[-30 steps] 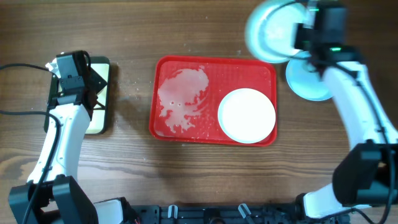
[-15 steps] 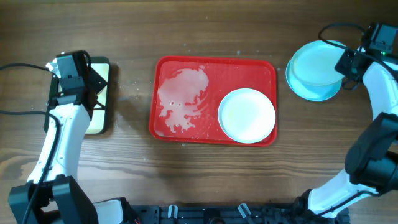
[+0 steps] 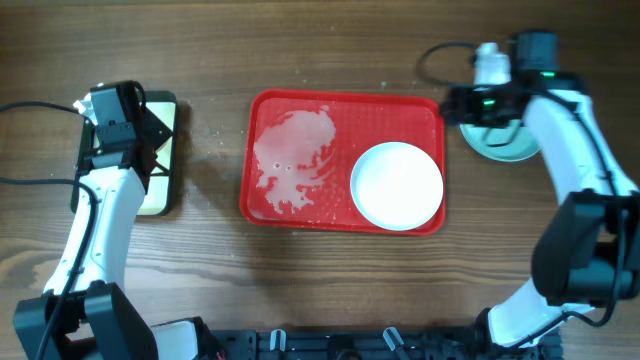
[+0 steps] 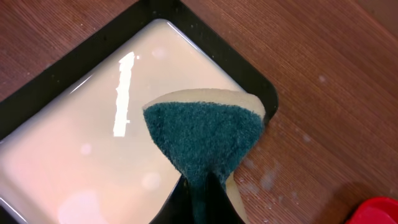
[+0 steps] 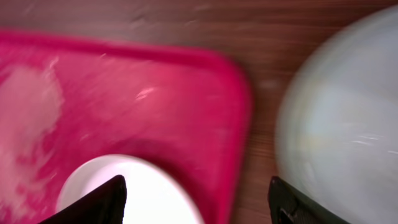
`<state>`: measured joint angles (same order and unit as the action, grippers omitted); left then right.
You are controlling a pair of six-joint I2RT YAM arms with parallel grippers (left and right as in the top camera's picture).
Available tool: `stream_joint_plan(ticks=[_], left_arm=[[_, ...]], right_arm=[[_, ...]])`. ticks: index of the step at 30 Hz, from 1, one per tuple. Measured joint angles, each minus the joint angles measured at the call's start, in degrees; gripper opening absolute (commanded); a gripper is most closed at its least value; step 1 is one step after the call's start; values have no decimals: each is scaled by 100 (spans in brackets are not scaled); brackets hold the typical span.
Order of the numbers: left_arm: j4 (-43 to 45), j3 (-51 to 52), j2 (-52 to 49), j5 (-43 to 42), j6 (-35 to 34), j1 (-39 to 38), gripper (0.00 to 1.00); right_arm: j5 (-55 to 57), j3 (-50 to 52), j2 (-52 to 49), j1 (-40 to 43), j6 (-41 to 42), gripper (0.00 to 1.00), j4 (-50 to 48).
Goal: Clean dirty plates on tray and stack at the side
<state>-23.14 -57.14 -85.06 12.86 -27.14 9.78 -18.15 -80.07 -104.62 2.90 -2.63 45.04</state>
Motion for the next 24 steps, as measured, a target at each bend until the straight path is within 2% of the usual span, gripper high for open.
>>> stream_joint_plan(ticks=[3,6,12,19,21,23,24], left_arm=[[7,0,0,-92,-2,0,5],[22,0,0,-103,-2,0,5],[22,0,0,-125,-15,0,5],[55,0,0,-142,-17,0,5],[81,0,0,-146,-17,0,5],[105,0,0,-155,-17,0,5],[107,0,0,-164,-17,0,5]], right_arm=[[284,2,-2,-841,-190,59,118],[767,2,-57,-1257,-262,58,164],[1084,4,-1014,-1272,-271,56,457],[1429,7,-1180,-1272,-238,54,1386],[1351,7,-1180,-1272,-192,49,1746],[1303,7,-1180,-1272,-68,39,1805],[1294,7,-1180,-1272,4,39,1803]])
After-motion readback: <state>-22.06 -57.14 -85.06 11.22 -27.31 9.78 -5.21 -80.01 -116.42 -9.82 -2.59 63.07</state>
